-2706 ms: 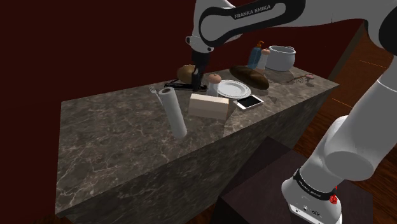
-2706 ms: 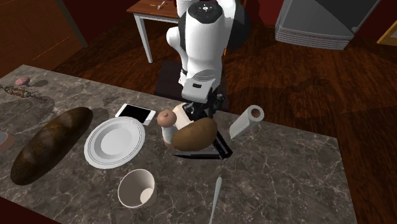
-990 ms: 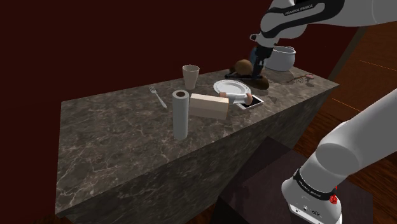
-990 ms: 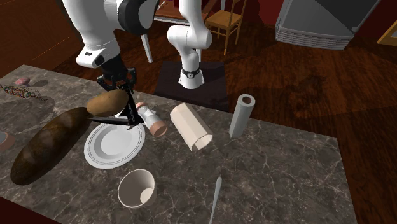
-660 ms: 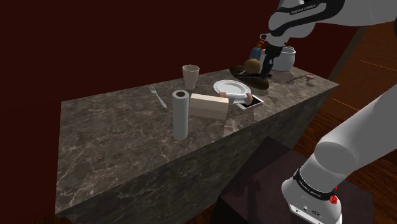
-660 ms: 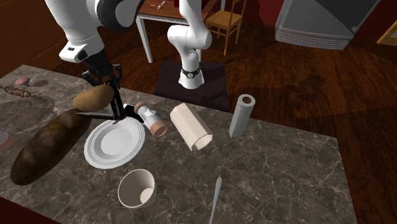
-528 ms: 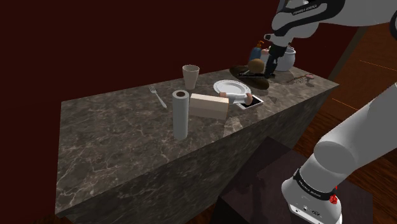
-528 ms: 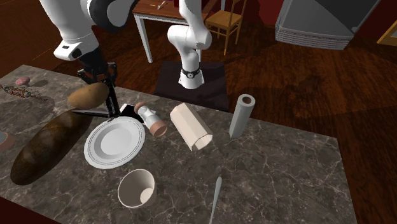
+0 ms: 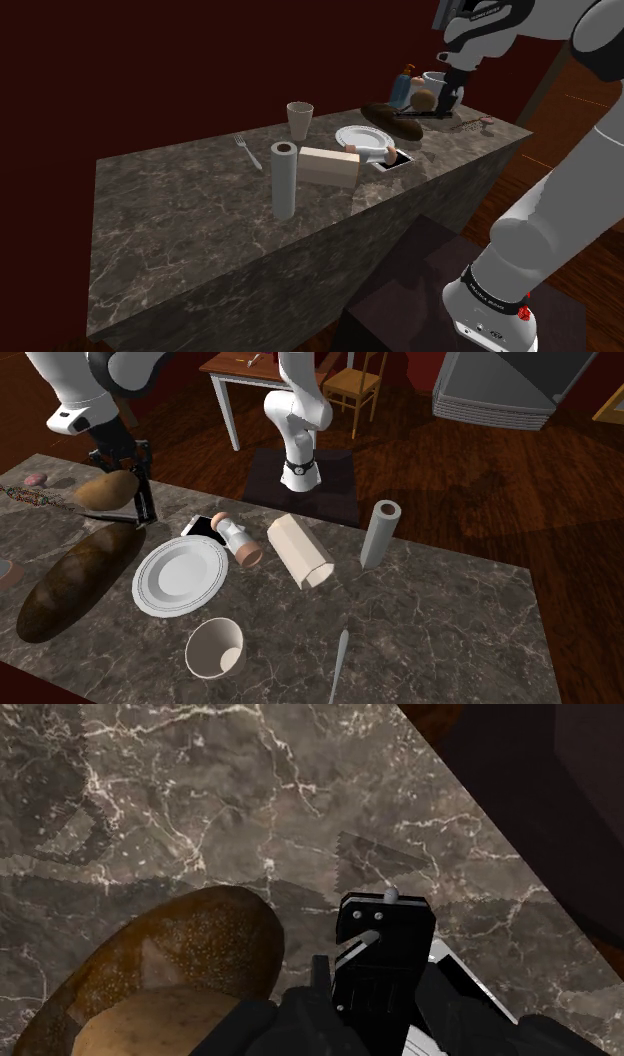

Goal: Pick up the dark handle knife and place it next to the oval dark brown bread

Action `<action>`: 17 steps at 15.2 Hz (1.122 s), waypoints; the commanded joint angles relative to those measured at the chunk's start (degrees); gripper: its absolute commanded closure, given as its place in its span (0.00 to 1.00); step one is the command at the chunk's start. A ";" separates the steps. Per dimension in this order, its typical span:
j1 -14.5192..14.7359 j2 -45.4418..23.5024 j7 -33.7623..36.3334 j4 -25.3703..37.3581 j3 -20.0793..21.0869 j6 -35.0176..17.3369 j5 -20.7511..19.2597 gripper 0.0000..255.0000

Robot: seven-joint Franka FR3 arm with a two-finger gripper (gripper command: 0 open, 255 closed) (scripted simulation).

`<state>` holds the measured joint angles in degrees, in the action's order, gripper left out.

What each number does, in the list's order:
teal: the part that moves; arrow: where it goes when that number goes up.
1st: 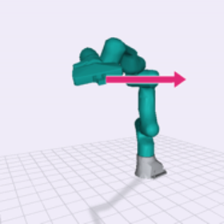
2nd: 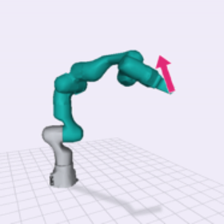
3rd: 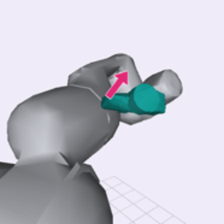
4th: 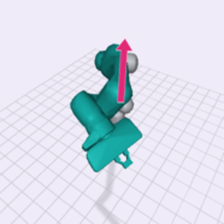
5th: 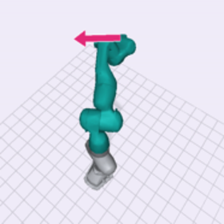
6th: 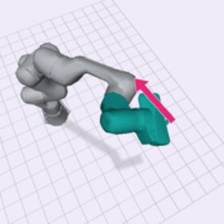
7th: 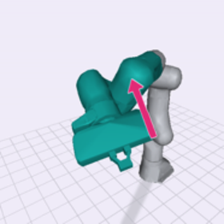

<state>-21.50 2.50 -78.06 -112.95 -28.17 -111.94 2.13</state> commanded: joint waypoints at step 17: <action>-7.91 -15.78 -16.18 10.33 -4.98 -1.98 9.42 1.00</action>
<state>-29.38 -12.99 -94.11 -102.27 -33.22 -113.28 11.32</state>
